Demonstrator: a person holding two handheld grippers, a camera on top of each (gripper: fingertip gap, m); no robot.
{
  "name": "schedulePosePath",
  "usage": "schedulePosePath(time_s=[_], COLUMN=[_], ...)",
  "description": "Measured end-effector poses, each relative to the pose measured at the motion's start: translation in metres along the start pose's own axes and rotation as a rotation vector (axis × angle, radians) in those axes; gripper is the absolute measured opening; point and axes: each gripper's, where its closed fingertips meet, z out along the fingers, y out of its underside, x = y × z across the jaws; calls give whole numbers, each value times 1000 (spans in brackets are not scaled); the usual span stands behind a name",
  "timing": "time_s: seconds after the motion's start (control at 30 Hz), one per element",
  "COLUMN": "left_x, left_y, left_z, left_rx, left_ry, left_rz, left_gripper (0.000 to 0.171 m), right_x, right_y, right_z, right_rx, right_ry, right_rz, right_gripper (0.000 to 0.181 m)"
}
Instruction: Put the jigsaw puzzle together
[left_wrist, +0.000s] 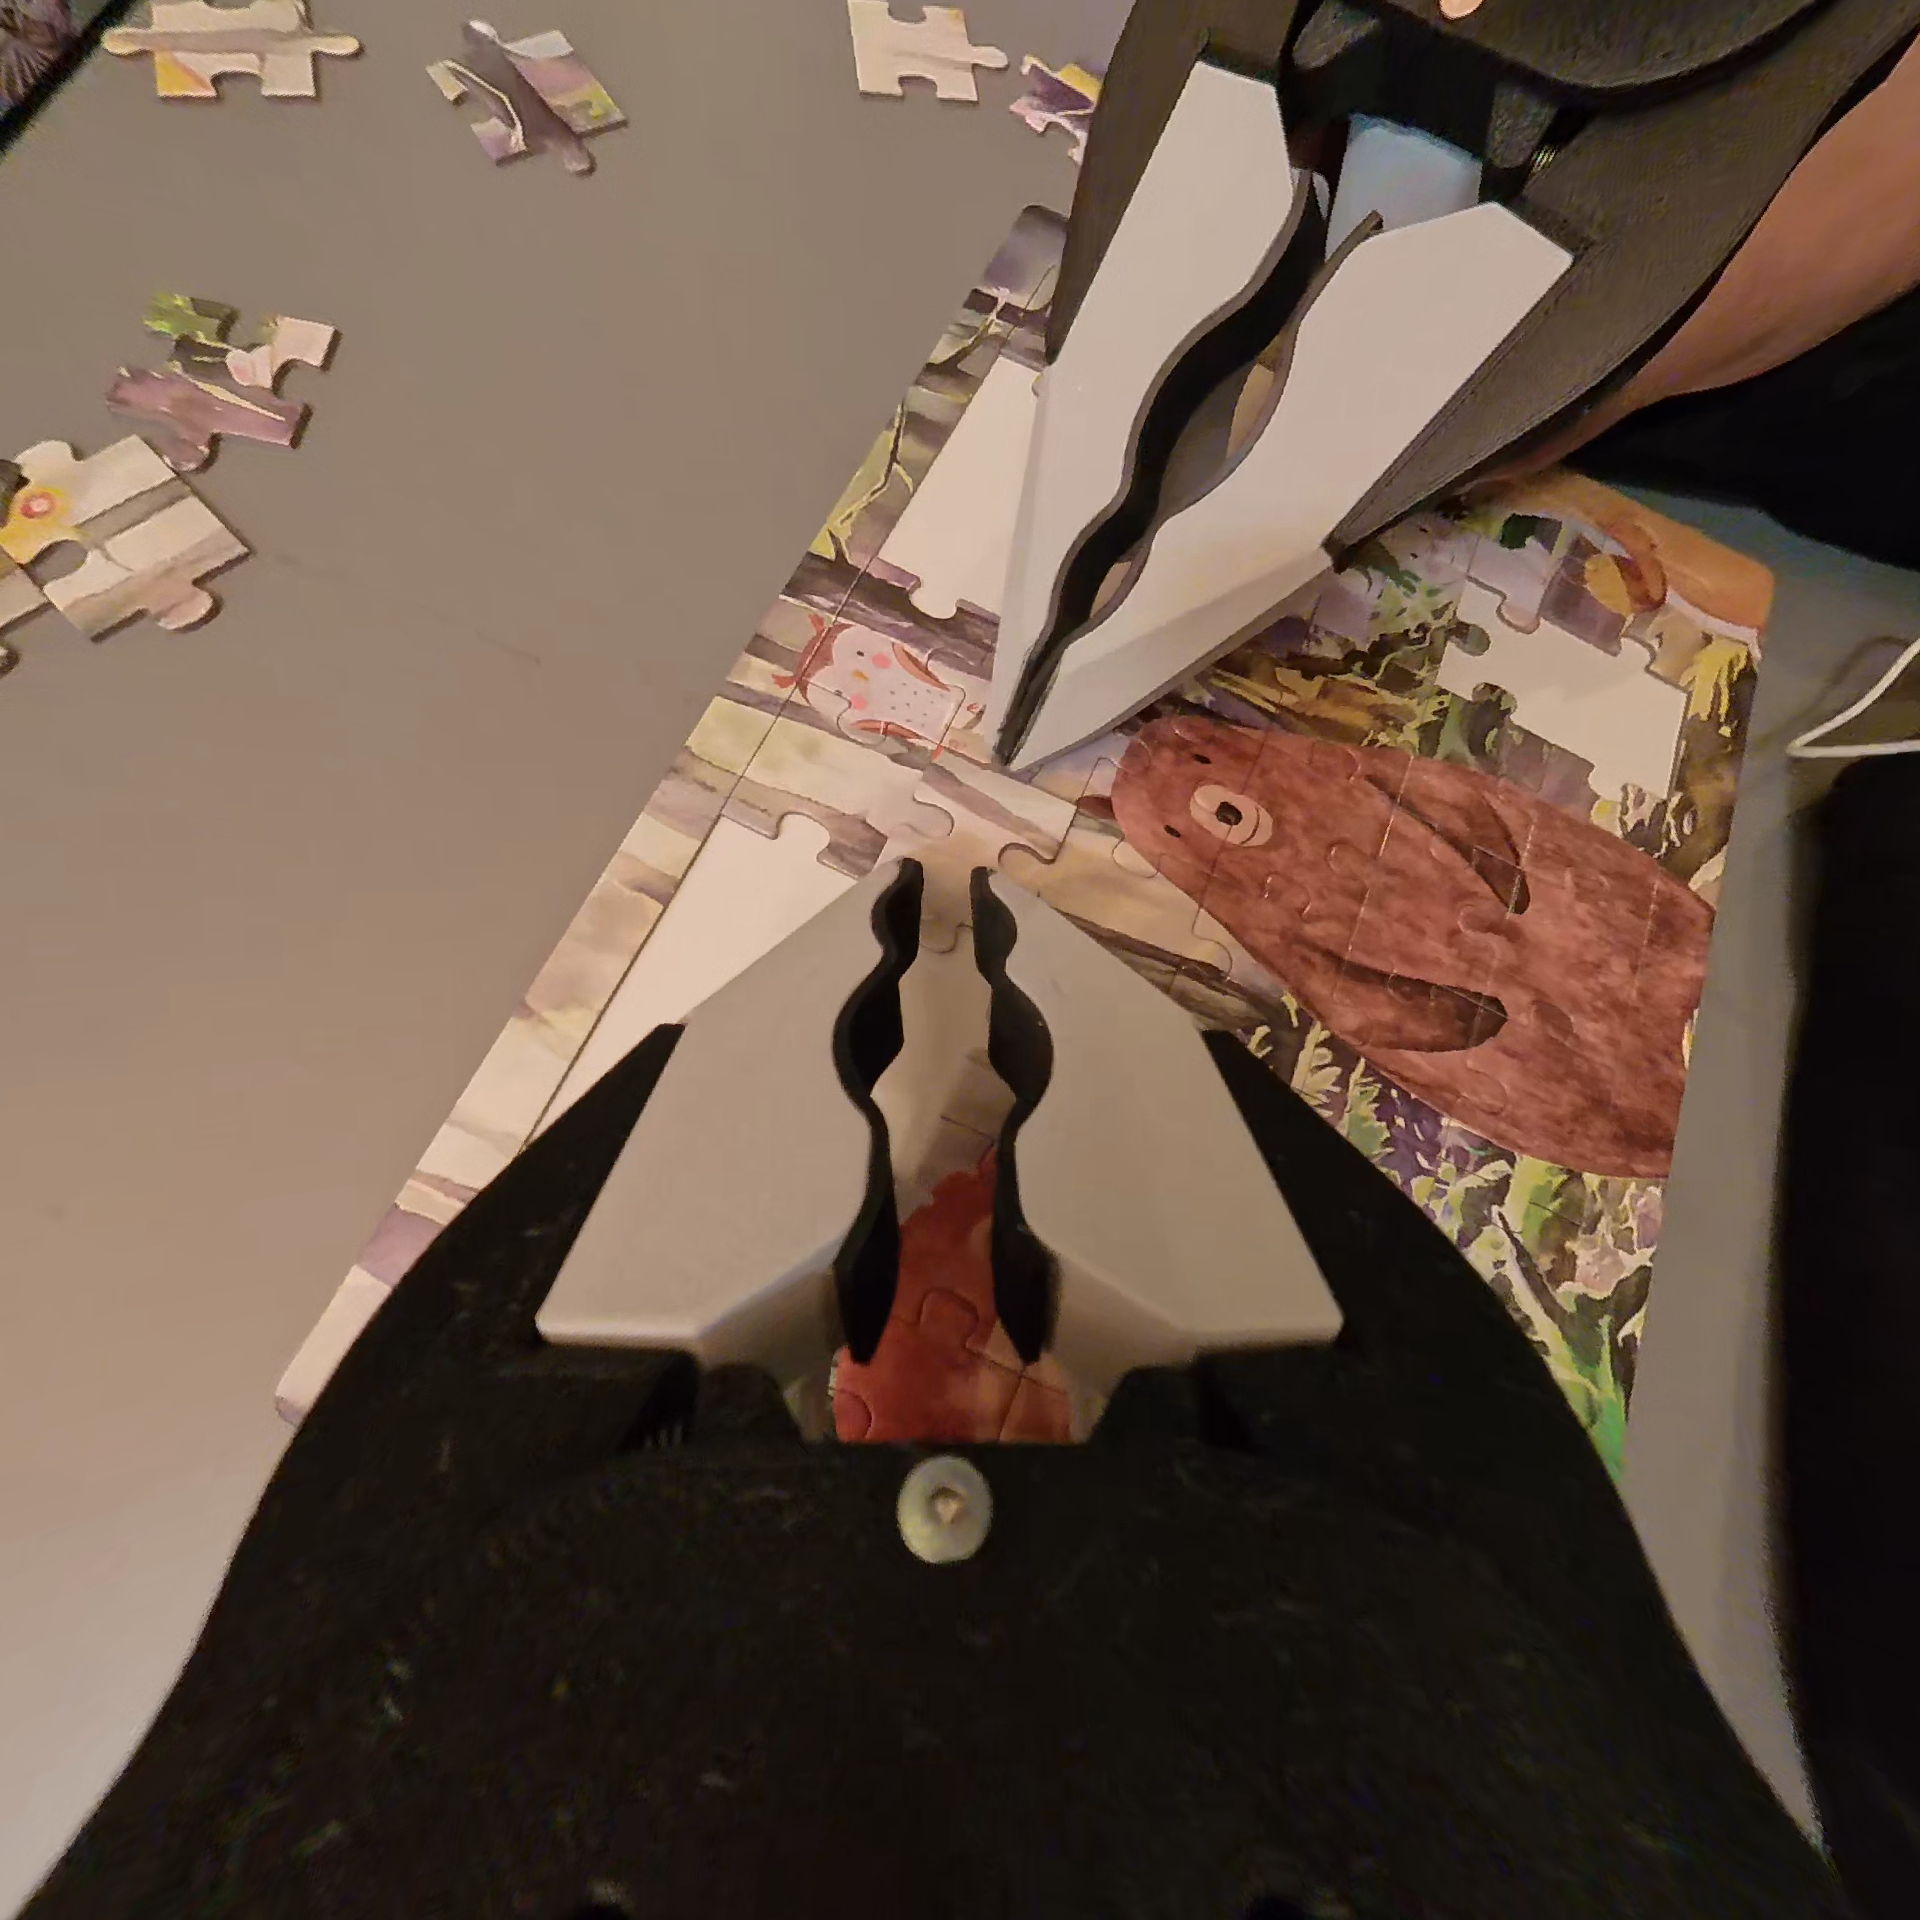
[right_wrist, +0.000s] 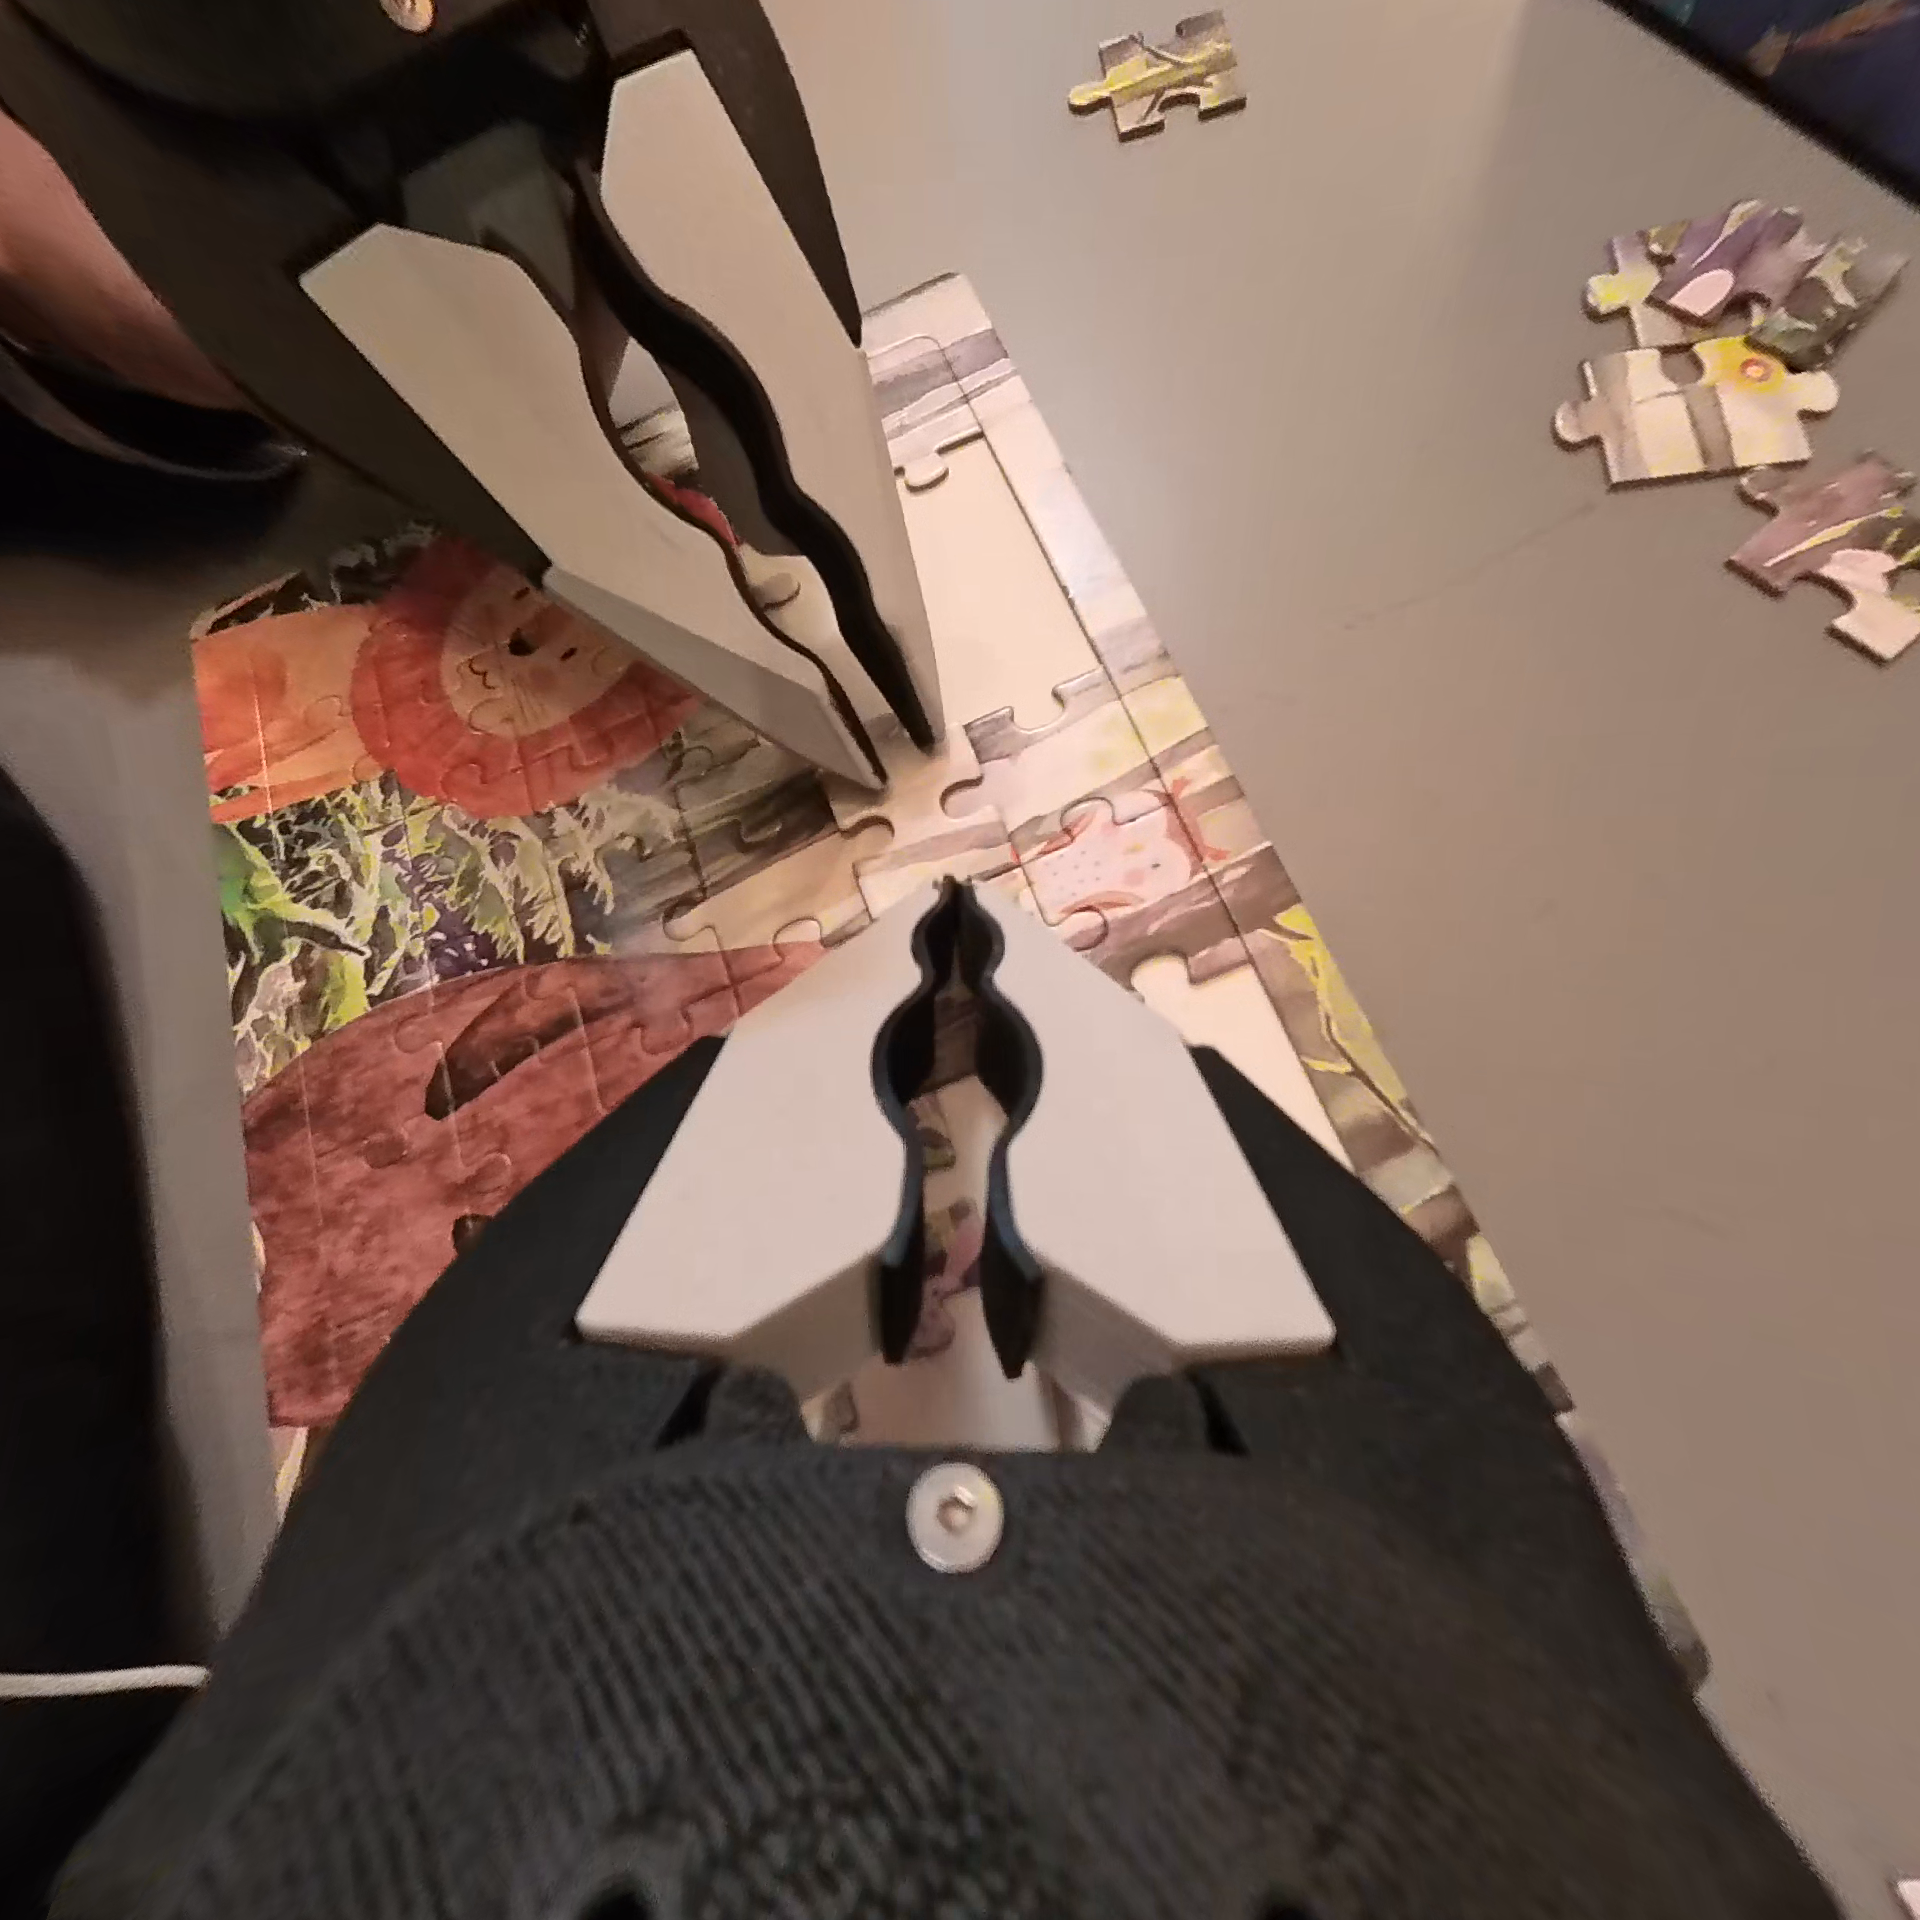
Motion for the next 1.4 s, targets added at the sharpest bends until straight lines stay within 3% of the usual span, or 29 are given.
schedulePosePath(time_s=[0.83, 1.2, 1.4], left_x=[6, 8, 8], left_y=[5, 1, 1], left_z=[2, 8, 8], left_rx=[-27, -41, -36], left_ry=[47, -72, -47], left_rz=[-65, 61, 24], left_gripper=[0, 0, 0], right_x=[-3, -7, -7], right_y=[-4, -4, -3], right_z=[4, 6, 5], right_rx=[-2, -24, -44], right_ry=[36, 47, 97], right_rz=[-75, -99, -188], right_gripper=[0, 0, 0])
